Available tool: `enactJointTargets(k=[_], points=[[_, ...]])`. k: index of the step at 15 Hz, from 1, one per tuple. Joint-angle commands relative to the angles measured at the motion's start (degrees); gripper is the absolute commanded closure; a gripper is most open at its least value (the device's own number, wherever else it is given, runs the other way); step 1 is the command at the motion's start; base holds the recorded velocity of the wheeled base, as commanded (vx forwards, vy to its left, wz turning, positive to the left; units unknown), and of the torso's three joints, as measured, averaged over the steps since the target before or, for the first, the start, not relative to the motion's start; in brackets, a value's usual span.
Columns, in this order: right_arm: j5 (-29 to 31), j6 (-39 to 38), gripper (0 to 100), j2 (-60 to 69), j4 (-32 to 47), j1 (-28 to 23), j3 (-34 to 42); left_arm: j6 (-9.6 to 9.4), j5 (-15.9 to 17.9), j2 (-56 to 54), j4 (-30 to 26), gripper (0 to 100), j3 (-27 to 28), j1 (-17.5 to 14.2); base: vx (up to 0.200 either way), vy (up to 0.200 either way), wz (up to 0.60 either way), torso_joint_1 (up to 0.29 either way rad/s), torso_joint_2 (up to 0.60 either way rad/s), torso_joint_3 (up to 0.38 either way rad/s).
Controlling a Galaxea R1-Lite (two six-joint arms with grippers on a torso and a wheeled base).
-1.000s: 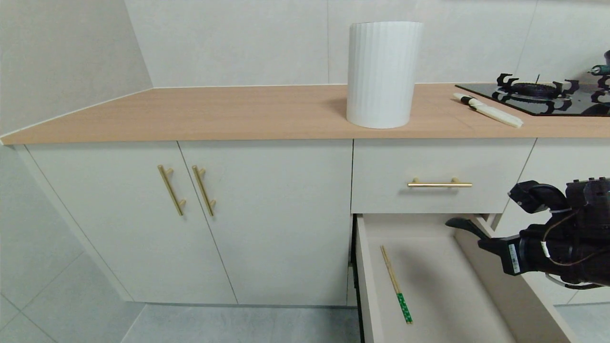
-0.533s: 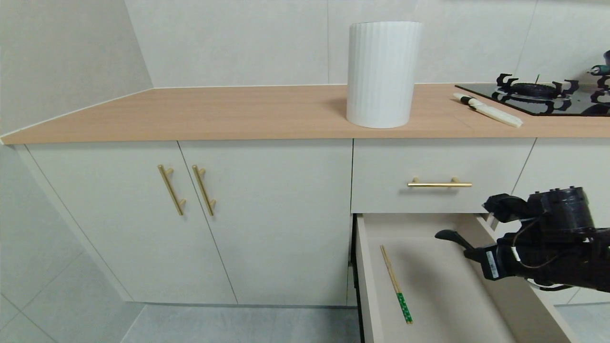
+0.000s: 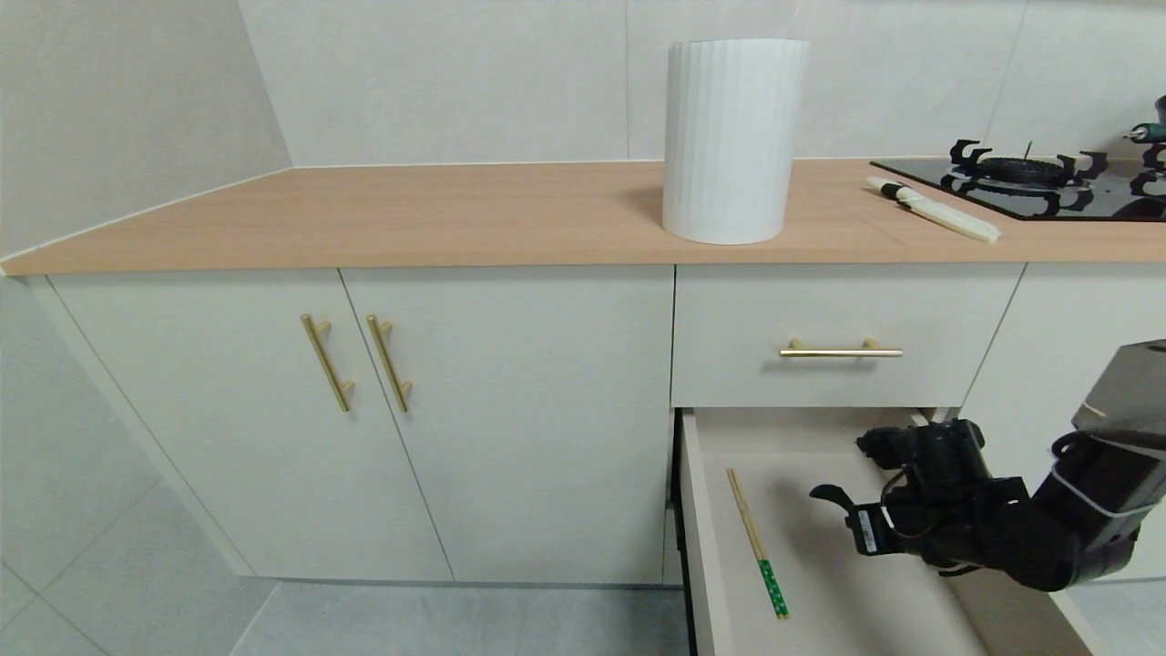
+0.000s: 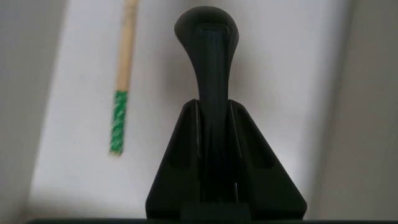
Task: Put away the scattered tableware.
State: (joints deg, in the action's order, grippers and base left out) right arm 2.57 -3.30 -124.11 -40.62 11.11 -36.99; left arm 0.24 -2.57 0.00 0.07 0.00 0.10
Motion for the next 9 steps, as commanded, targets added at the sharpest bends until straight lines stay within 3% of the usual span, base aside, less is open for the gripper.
enactJointTargets(k=[1, 9], points=[[1.82, -0.3, 100, -6.84, -1.57, -0.03, -0.98, 0.02, -0.06, 0.0, 0.01, 0, 0.0, -0.01, 0.0, 0.0, 0.0, 0.0, 0.0, 0.0], [2.26, -0.21, 100, -9.75, -3.15, -0.12, -2.21, 0.02, -0.06, 0.0, 0.01, 0, 0.0, -0.01, 0.0, 0.0, 0.0, 0.0, 0.0, 0.0]])
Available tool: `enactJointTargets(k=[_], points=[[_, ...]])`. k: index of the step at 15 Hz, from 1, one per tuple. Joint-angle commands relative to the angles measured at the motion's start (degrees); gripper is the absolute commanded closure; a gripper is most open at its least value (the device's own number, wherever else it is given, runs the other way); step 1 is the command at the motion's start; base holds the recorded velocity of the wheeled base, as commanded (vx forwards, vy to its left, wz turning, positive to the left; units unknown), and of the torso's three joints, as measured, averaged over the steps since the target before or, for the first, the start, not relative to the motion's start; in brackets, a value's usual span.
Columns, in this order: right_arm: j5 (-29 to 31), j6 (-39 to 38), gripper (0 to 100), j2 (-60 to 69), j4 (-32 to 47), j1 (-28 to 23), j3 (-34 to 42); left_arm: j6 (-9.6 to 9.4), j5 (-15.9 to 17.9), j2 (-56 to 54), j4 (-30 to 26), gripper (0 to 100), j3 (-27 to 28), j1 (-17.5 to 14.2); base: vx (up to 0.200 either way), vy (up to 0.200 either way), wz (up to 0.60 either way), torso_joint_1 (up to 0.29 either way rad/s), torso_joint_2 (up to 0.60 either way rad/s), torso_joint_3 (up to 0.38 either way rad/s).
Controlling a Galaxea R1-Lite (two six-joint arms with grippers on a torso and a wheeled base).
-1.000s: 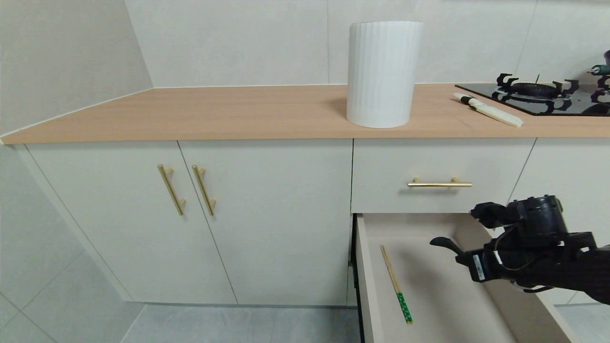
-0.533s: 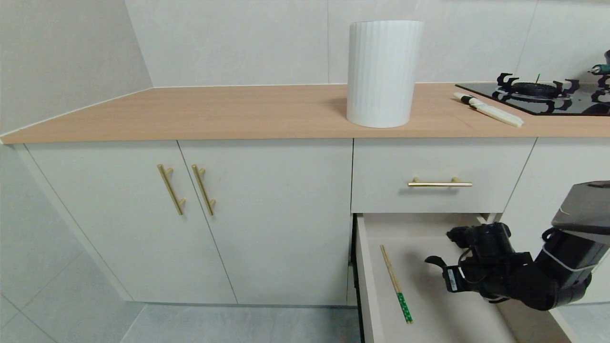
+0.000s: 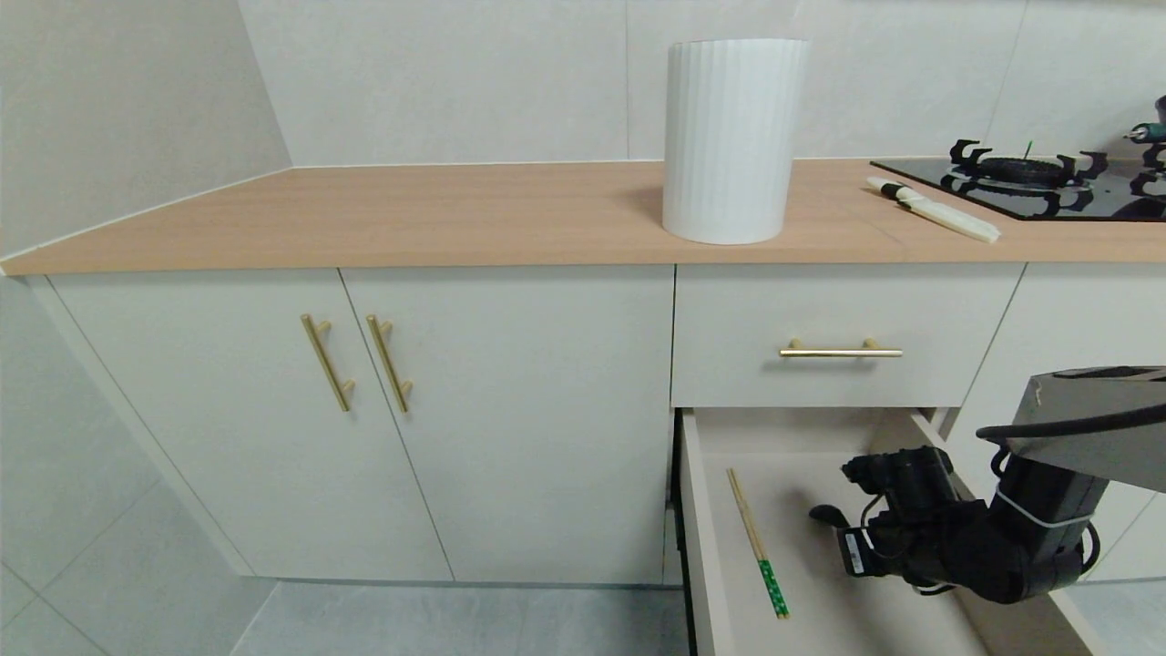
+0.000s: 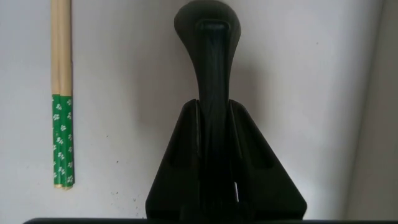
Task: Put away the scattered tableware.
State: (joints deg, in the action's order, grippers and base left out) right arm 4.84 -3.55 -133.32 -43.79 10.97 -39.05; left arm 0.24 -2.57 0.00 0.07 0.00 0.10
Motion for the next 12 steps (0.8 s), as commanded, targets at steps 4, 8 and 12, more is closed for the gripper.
enactJointTargets(k=[4, 8, 12], points=[[0.26, -0.14, 0, -0.37, 0.02, 0.01, -0.15, 0.02, 0.02, 0.0, 0.01, 0, 0.0, -0.01, 0.0, 0.0, 0.0, 0.0, 0.0, 0.0], [0.26, -0.14, 0, 0.07, 0.02, 0.01, 0.02, 0.02, 0.02, 0.0, 0.01, 0, 0.0, -0.01, 0.0, 0.0, 0.0, 0.0, 0.0, 0.0], [0.17, -0.67, 0, 6.75, 0.11, -0.07, 3.36, 0.02, 0.02, 0.0, 0.01, 0, 0.0, -0.01, 0.0, 0.0, 0.0, 0.0, 0.0, 0.0]])
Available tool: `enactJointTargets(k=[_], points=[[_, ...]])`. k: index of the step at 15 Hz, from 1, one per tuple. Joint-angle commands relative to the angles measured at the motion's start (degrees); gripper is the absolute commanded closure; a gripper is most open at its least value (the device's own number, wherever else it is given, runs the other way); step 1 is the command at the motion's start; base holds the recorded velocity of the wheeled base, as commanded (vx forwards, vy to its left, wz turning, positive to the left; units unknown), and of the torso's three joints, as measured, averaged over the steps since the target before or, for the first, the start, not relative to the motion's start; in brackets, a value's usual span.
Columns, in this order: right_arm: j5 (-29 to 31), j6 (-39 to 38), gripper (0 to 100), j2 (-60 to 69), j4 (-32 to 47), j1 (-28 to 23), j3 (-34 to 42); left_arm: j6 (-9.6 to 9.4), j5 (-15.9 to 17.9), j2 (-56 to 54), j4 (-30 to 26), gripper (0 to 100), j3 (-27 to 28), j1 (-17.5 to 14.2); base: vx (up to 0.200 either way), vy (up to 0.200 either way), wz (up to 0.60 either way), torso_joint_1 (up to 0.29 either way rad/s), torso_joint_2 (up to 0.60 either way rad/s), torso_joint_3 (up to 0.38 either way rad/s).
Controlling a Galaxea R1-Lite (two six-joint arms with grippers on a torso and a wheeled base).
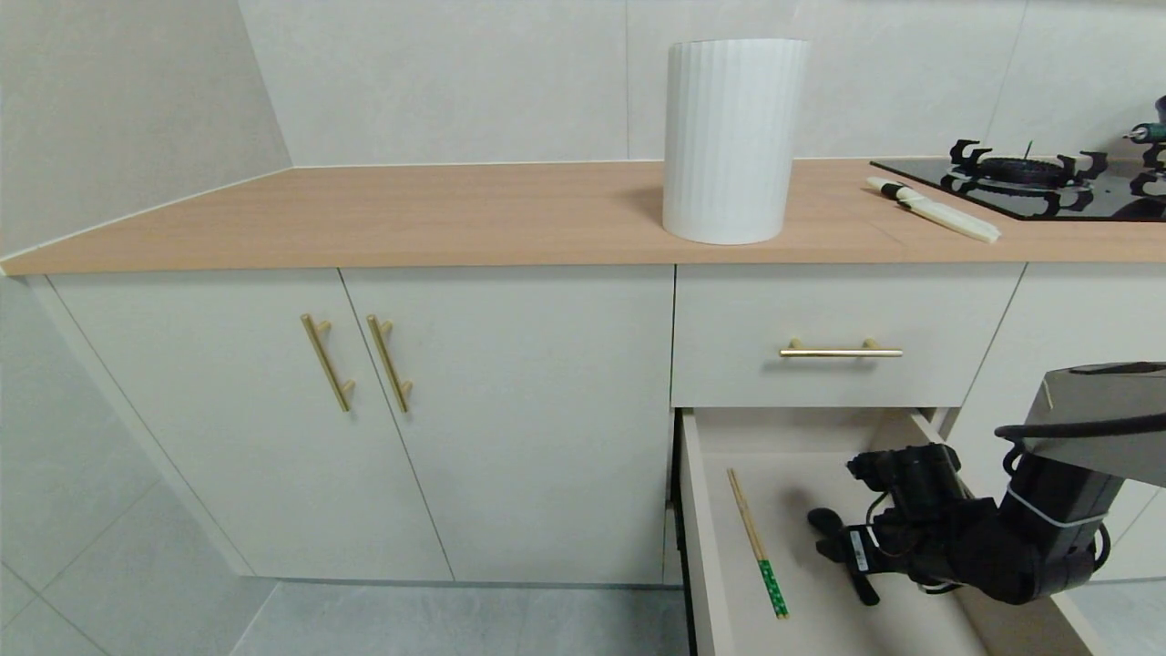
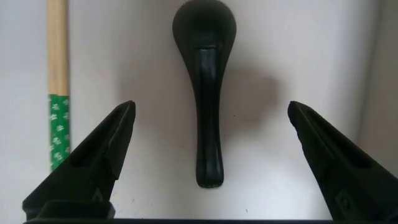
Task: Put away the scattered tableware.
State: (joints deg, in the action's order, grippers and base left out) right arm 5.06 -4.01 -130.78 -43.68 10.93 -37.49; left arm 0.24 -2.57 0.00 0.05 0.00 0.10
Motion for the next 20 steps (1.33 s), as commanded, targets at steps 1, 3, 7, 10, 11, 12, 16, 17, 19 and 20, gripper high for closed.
enactJointTargets(k=[1, 3, 7, 10, 11, 12, 16, 17, 19, 20], points=[[-0.23, -0.65, 0, 10.02, 0.44, -0.04, 4.44, 0.02, -0.06, 0.0, 0.04, 0, 0.0, -0.01, 0.0, 0.0, 0.0, 0.0, 0.0, 0.0], [-0.31, -0.65, 0, 19.34, 3.25, 0.05, 6.9, 0.02, -0.06, 0.0, 0.04, 0, 0.0, -0.01, 0.0, 0.0, 0.0, 0.0, 0.0, 0.0], [-1.28, -0.74, 0, 37.79, 18.37, 0.4, 8.66, 0.02, 0.02, 0.0, 0.04, 0, 0.0, -0.01, 0.0, 0.0, 0.0, 0.0, 0.0, 0.0], [-4.09, -0.74, 0, 50.71, 34.27, 3.74, 8.39, 0.02, 0.02, 0.0, 0.04, 0, 0.0, -0.01, 0.0, 0.0, 0.0, 0.0, 0.0, 0.0], [-4.18, -0.65, 0, 53.35, 37.88, 4.62, 8.04, -0.07, 0.02, 0.0, 0.04, 0, 0.0, -0.01, 0.0, 0.0, 0.0, 0.0, 0.0, 0.0], [-4.18, -0.65, 0, 54.23, 39.2, 5.06, 7.78, -0.07, -0.06, 0.0, 0.04, 0, 0.0, -0.01, 0.0, 0.0, 0.0, 0.0, 0.0, 0.0], [-4.18, -0.38, 0, 58.97, 47.37, 8.93, 5.85, 0.02, 0.02, 0.0, 0.04, 0, 0.0, -0.01, 0.0, 0.0, 0.0, 0.0, 0.0, 0.0], [-4.18, -0.38, 0, 59.15, 48.07, 9.63, 5.58, 0.02, 0.02, 0.0, 0.04, 0, 0.0, -0.01, 0.0, 0.0, 0.0, 0.0, 0.0, 0.0], [-4.09, -0.38, 0, 59.33, 49.3, 10.69, 5.58, 0.11, 0.02, 0.0, 0.04, 0, 0.0, -0.01, -0.1, 0.0, 0.0, 0.004, 0.0, -0.001], [-4.09, -0.3, 0, 59.41, 50.27, 11.21, 5.67, 0.28, 0.02, 0.0, 0.04, 0, 0.0, -0.01, -0.2, 0.0, 0.0, 0.002, 0.01, -0.002]])
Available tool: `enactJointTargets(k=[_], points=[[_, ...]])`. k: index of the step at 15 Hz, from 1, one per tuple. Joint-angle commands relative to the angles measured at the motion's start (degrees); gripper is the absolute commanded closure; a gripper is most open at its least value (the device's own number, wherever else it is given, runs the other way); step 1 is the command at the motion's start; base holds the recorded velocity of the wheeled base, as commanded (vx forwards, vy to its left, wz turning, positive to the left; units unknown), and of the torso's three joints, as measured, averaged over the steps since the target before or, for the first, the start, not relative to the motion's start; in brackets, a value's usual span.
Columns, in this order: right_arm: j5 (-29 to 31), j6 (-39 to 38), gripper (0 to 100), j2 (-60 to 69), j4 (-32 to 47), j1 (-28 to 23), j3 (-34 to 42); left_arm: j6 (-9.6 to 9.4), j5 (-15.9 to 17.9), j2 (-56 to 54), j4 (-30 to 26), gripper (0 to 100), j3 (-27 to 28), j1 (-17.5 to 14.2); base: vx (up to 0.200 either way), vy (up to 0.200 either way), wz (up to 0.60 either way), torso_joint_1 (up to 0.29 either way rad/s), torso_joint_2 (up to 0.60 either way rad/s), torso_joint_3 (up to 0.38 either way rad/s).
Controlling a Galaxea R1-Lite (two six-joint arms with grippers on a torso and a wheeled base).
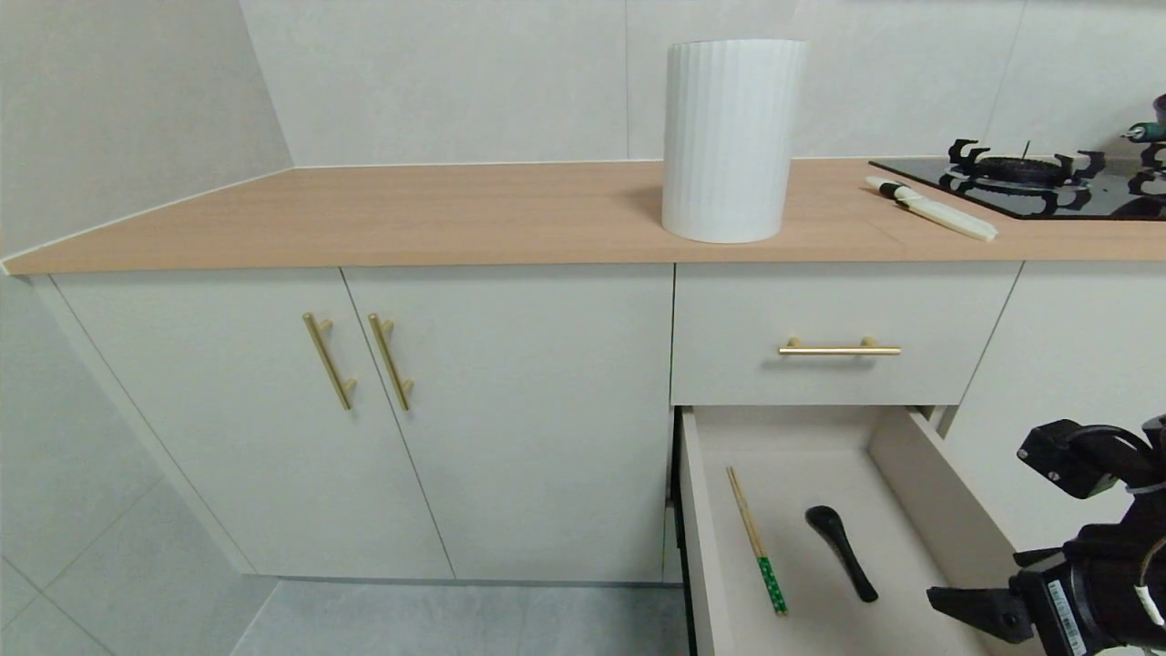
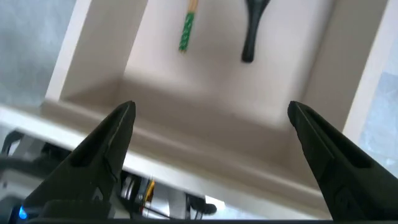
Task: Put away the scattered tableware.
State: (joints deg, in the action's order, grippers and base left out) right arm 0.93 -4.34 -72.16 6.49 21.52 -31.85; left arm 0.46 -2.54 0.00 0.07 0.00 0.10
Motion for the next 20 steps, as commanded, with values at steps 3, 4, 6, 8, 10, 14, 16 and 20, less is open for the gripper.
enactJointTargets(k=[3, 4, 6, 8, 10, 14, 16, 20], points=[[-0.05, 0.12, 0, -0.09, 3.18, 2.3, 0.04, 0.06, -0.01, 0.0, 0.01, 0, 0.0, -0.01, -0.2, 0.0, 0.0, 0.007, 0.0, 0.001], [-0.05, 0.47, 0, -0.44, 4.41, 2.92, -0.05, 0.06, -0.01, 0.0, 0.01, 0, 0.0, -0.01, -0.2, 0.0, 0.0, 0.002, 0.0, 0.002], [-0.66, 2.14, 0, -0.88, 6.43, 3.44, 0.13, -0.02, -0.01, 0.0, 0.01, 0, 0.0, -0.01, 0.0, 0.0, 0.0, 0.0, 0.0, 0.0], [-3.83, 3.99, 0, -1.67, 8.72, 4.15, 0.21, -0.02, -0.01, 0.0, 0.01, 0, 0.0, -0.01, 0.0, 0.0, 0.0, 0.0, 0.0, 0.0], [-6.38, 4.25, 0, -4.75, 8.9, 4.5, 0.74, -0.02, -0.01, 0.0, 0.01, 0, 0.0, -0.01, 0.0, 0.0, 0.0, 0.0, 0.0, 0.0], [-7.69, 4.16, 0, -13.8, 8.19, 5.03, 0.56, -0.02, -0.01, 0.0, 0.01, 0, 0.0, -0.01, 0.0, 0.0, 0.0, 0.0, 0.0, 0.0], [-7.61, 1.7, 0, -15.47, 8.19, 5.11, -0.23, -0.02, -0.01, 0.0, 0.01, 0, 0.0, -0.01, 0.0, 0.0, 0.0, 0.0, 0.0, 0.0], [-3.21, -9.81, 0, -18.99, 8.46, 5.11, -5.24, -0.02, -0.01, 0.0, 0.01, 0, 0.0, -0.01, 0.0, 0.0, 0.0, 0.0, 0.0, 0.0]])
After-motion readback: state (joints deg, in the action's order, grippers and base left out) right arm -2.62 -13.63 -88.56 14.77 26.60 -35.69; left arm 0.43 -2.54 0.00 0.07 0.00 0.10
